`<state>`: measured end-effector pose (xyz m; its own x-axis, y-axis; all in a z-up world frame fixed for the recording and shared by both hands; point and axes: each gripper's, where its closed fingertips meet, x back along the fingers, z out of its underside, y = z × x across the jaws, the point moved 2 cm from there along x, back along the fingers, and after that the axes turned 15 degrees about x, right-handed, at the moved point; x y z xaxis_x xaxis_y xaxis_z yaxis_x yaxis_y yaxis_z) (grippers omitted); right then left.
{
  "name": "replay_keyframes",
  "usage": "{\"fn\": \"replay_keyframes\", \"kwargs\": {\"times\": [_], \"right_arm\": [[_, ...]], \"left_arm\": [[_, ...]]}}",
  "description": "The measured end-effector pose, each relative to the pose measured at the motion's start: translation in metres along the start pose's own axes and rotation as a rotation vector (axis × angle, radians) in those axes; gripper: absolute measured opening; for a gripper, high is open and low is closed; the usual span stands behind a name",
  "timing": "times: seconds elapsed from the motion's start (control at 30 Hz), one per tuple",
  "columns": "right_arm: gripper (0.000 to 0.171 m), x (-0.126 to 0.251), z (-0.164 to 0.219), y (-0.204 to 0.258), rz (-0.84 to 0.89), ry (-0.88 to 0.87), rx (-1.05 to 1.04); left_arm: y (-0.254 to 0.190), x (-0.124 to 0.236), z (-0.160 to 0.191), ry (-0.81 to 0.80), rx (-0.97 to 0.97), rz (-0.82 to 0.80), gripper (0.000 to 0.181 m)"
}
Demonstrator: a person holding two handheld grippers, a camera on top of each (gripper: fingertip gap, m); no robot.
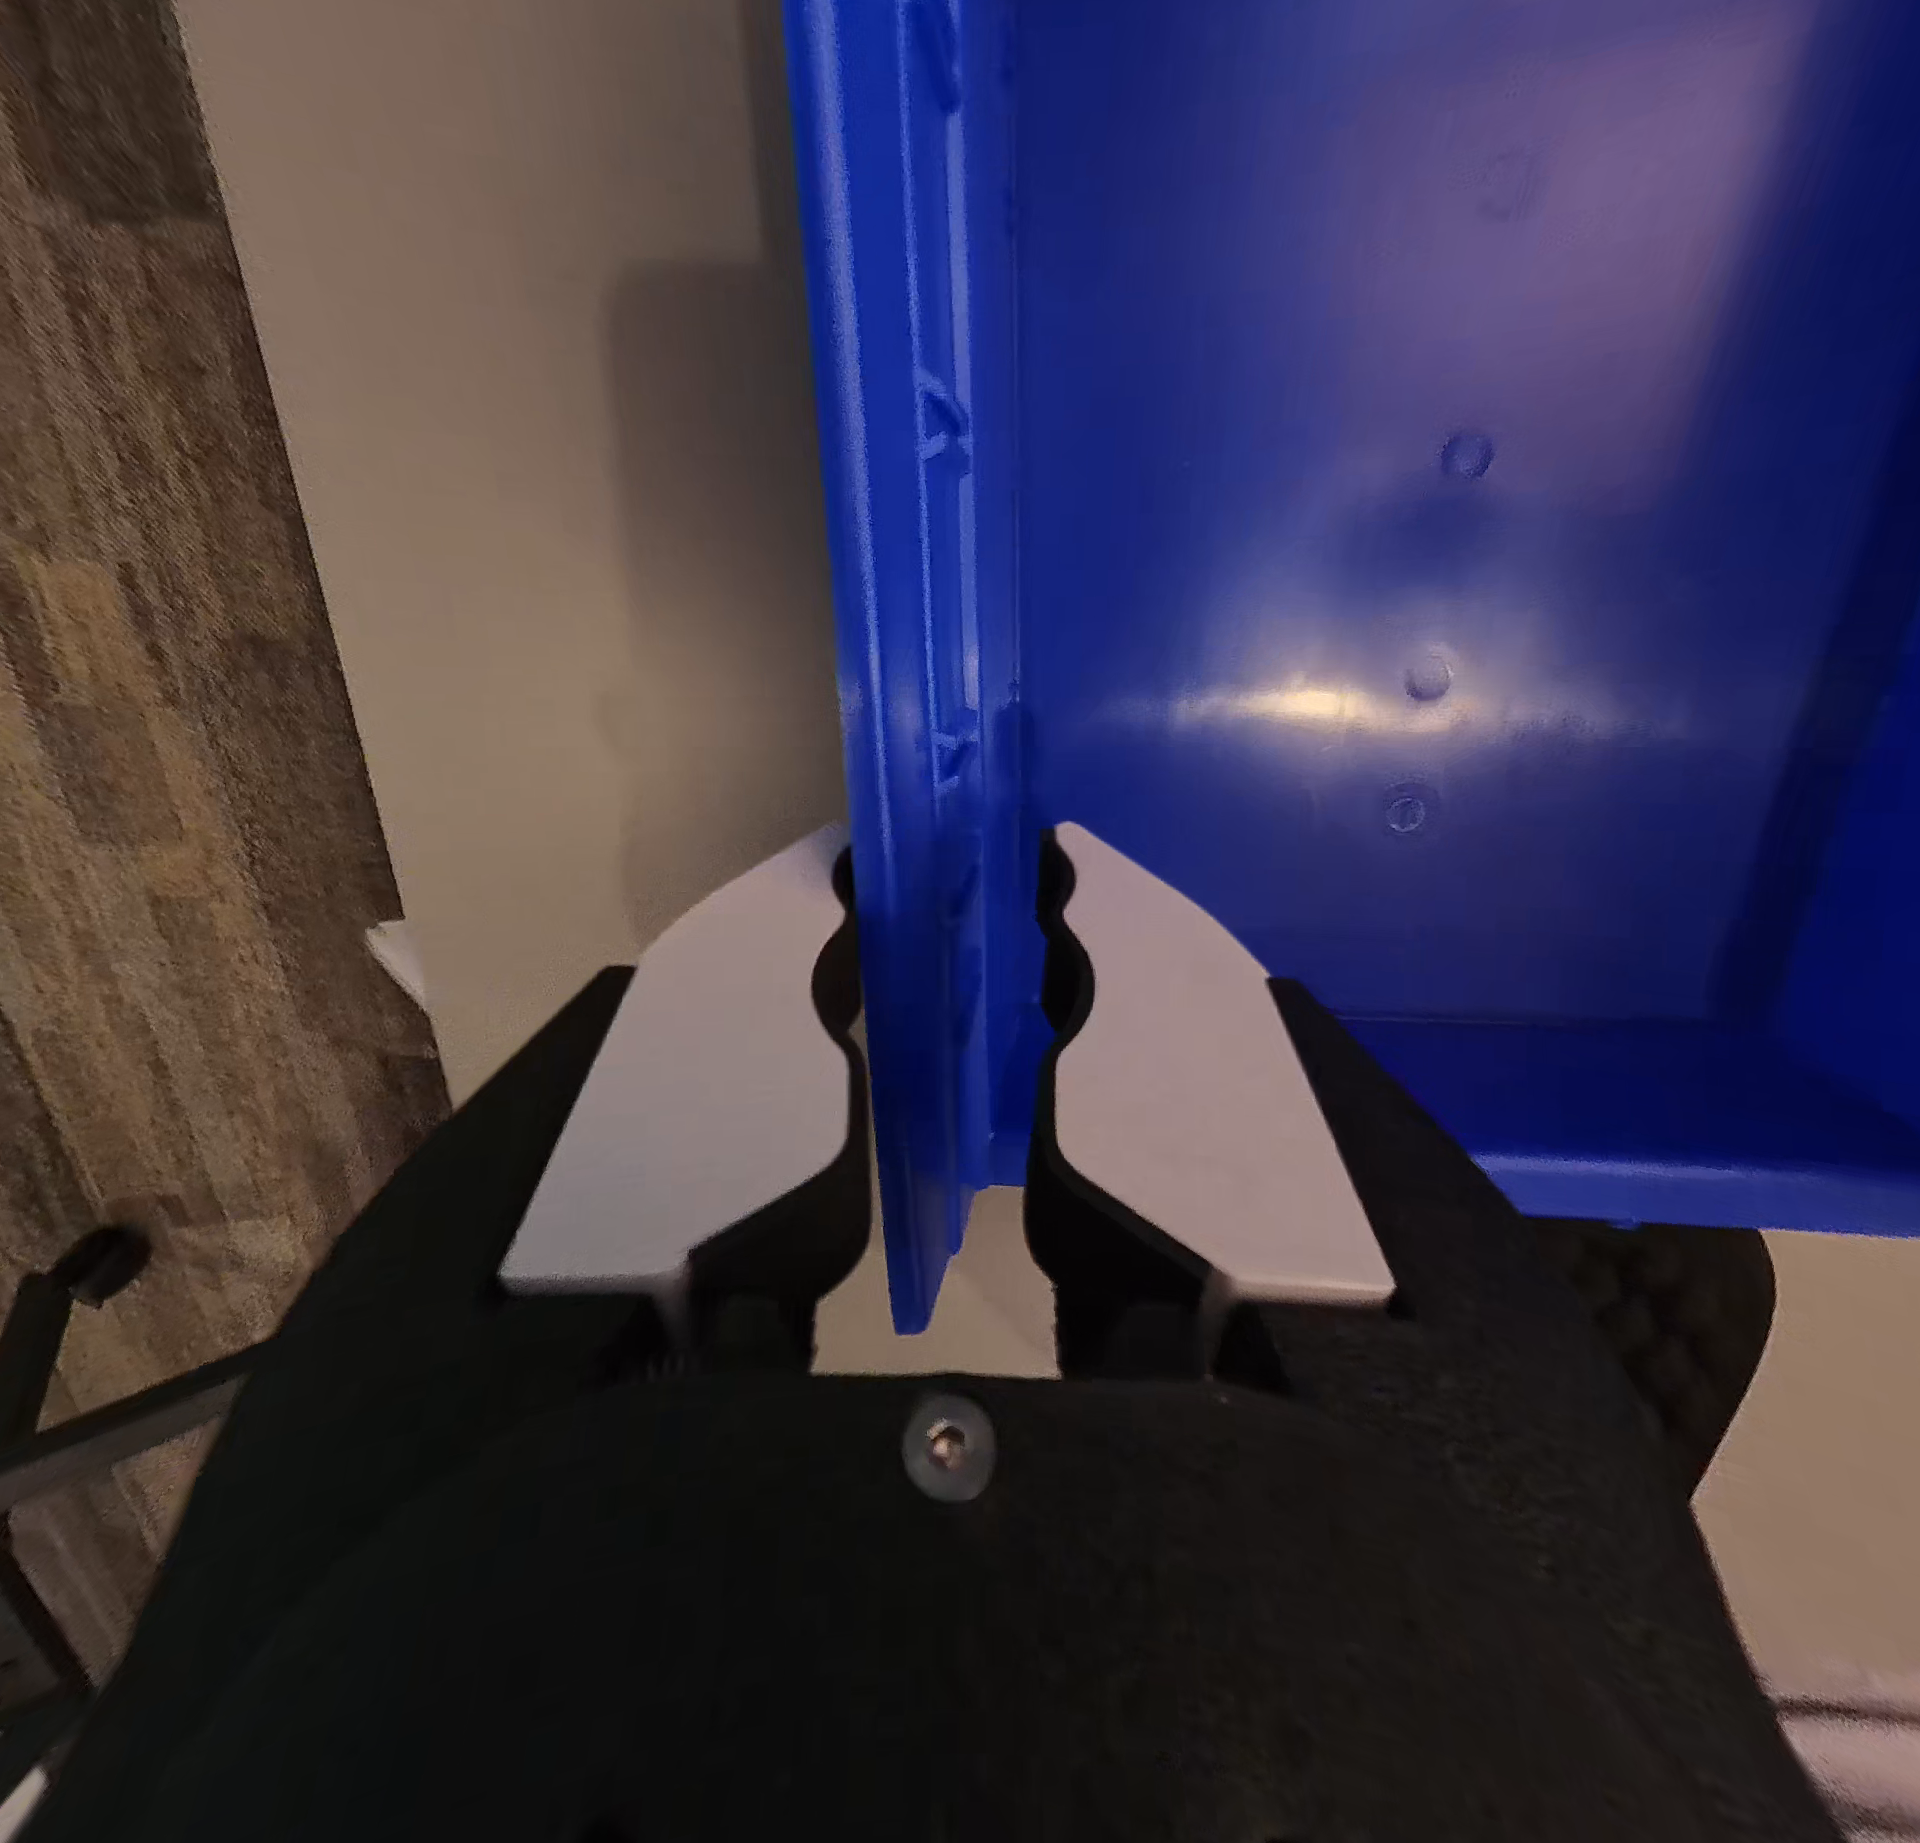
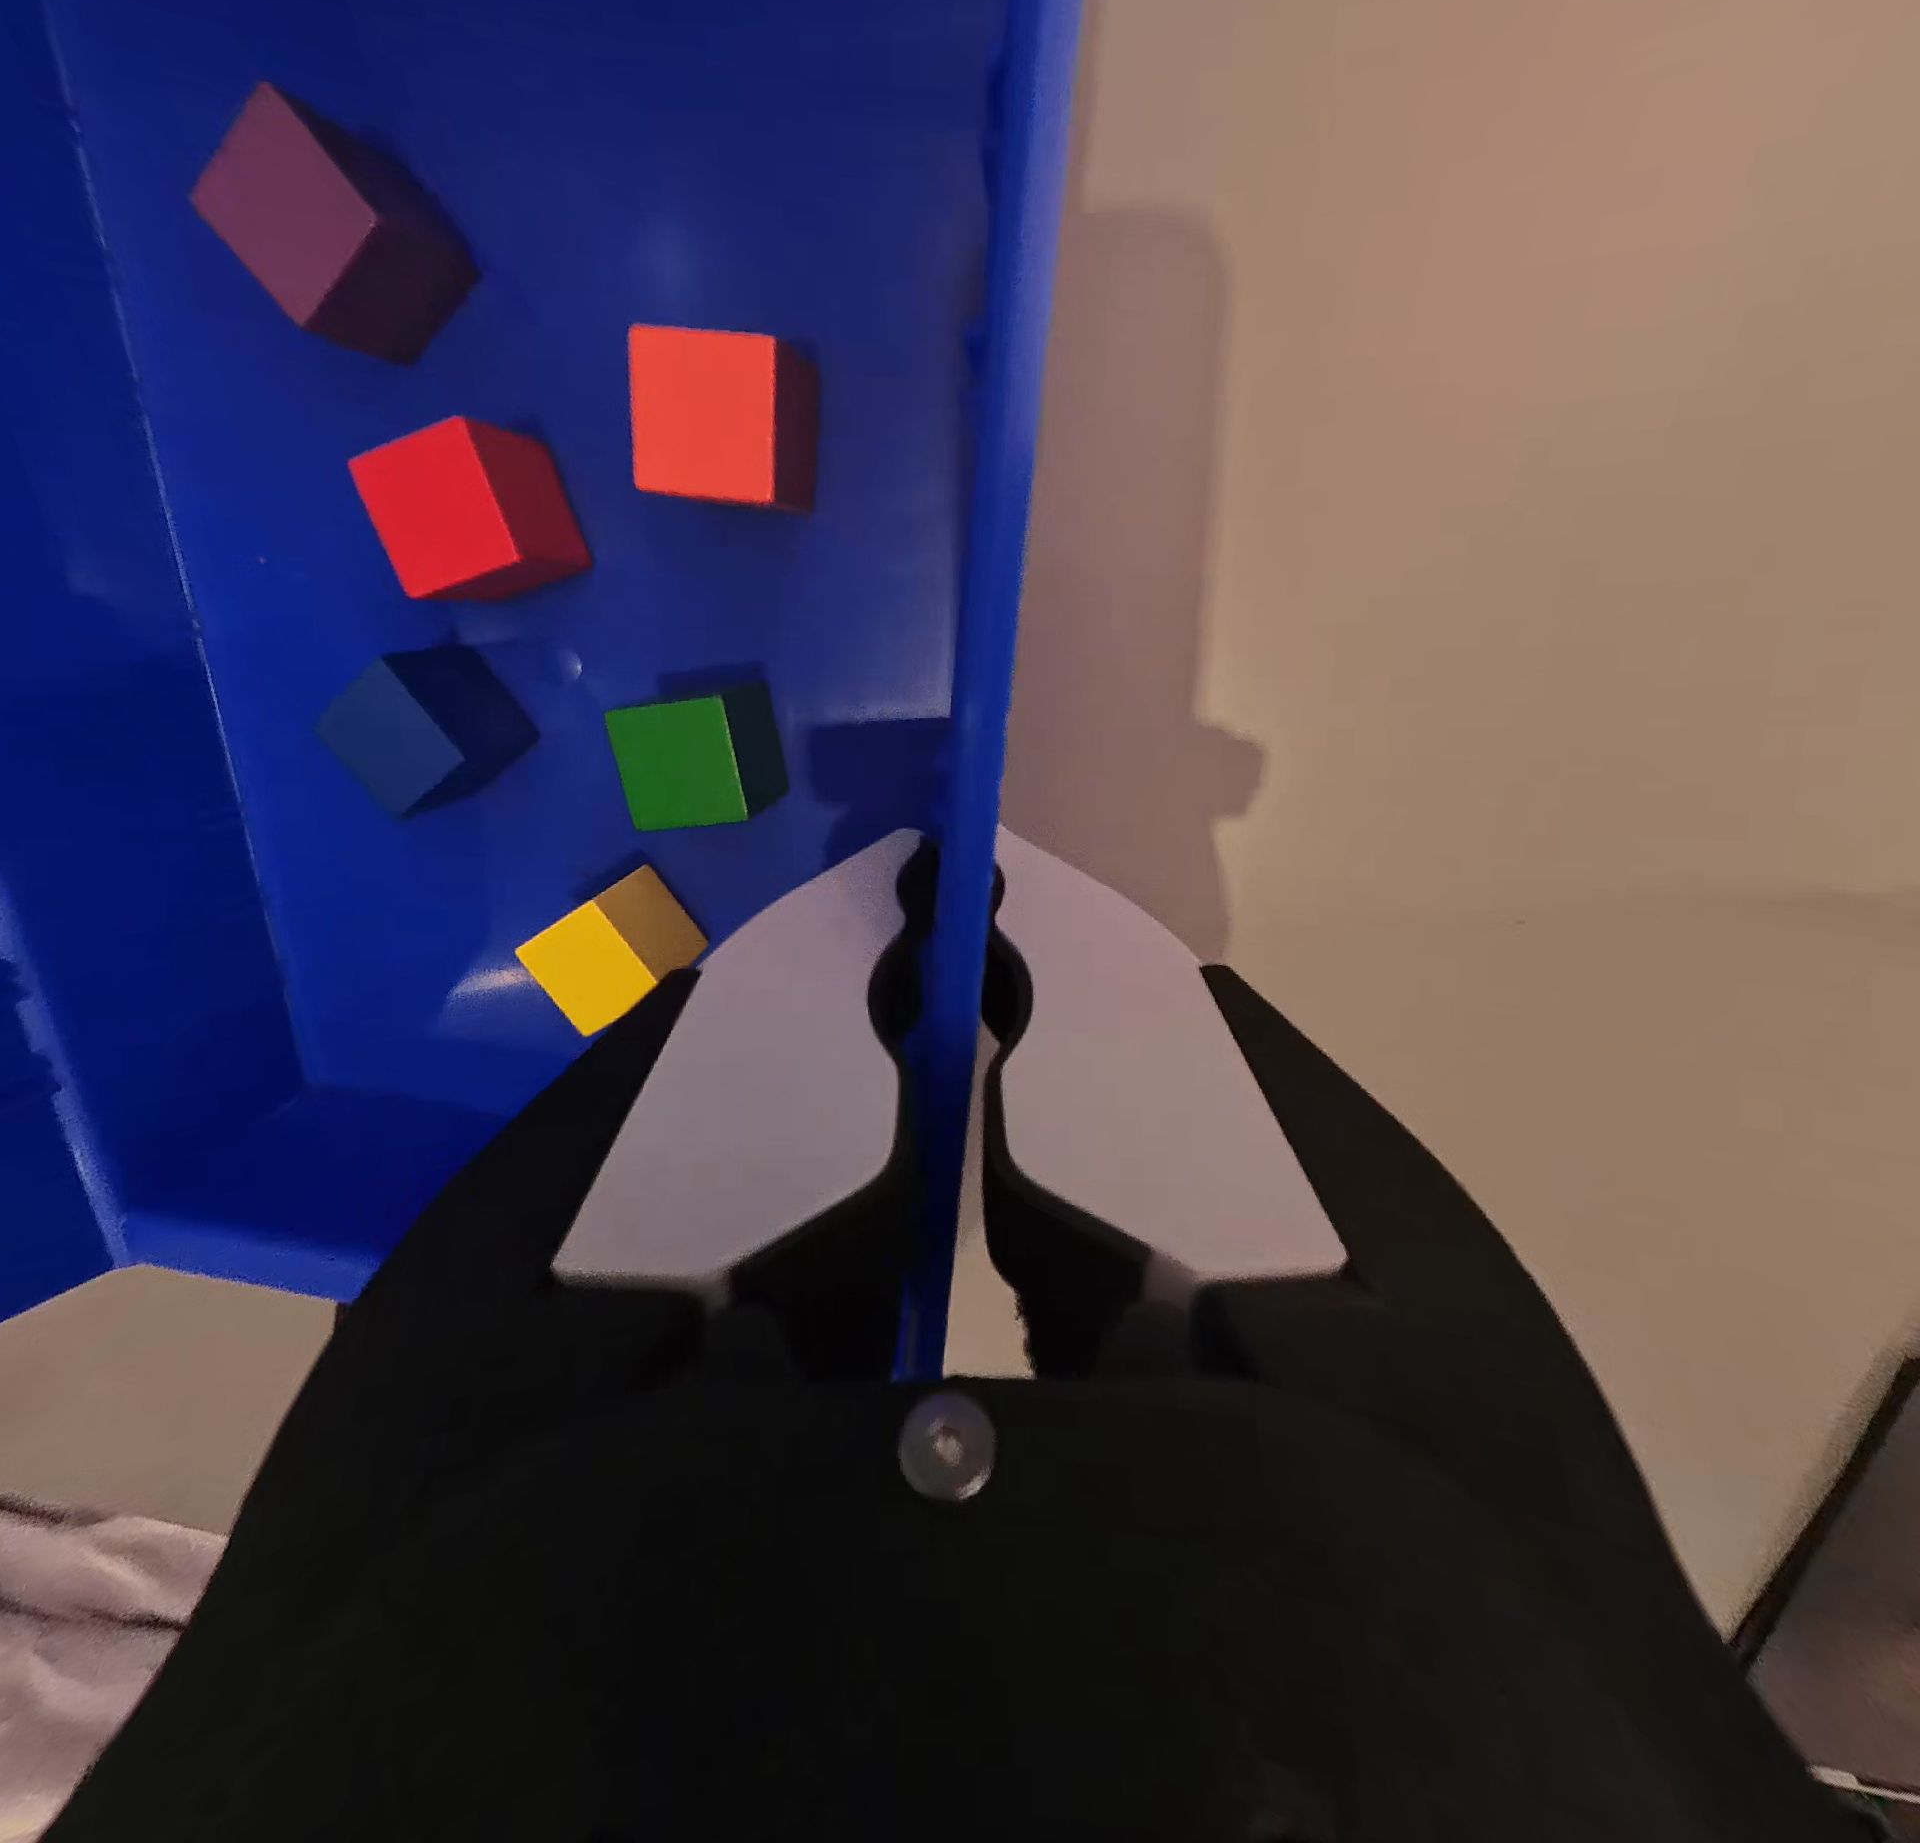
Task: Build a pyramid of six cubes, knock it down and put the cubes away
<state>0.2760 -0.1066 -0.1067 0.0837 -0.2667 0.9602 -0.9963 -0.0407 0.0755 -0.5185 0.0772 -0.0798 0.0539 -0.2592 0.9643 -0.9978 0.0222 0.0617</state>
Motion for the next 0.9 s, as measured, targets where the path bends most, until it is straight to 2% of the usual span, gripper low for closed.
{"fn": "replay_keyframes", "kwargs": {"times": [0.07, 0.3, 0.4, 0.53, 0.9], "right_arm": [[0.007, 0.0, 0.001, 0.001, -0.011, -0.001, -0.014], [0.008, 0.0, 0.0, 0.009, -0.033, 0.016, -0.008], [0.007, -0.002, -0.004, 0.02, -0.046, 0.031, 0.012], [0.007, -0.006, -0.015, 0.039, -0.059, 0.037, 0.023], [0.007, -0.016, -0.038, 0.094, -0.087, 0.069, 0.079]], "left_arm": [[0.004, -0.001, -0.001, 0.003, 0.024, -0.007, 0.017], [-0.014, 0.0, 0.003, 0.036, -0.025, 0.081, 0.012], [-0.038, 0.002, 0.007, 0.063, -0.119, 0.104, 0.012], [-0.068, 0.005, 0.011, 0.103, -0.229, 0.055, 0.016], [-0.138, 0.016, 0.031, 0.158, -0.376, 0.001, 0.021]]}}
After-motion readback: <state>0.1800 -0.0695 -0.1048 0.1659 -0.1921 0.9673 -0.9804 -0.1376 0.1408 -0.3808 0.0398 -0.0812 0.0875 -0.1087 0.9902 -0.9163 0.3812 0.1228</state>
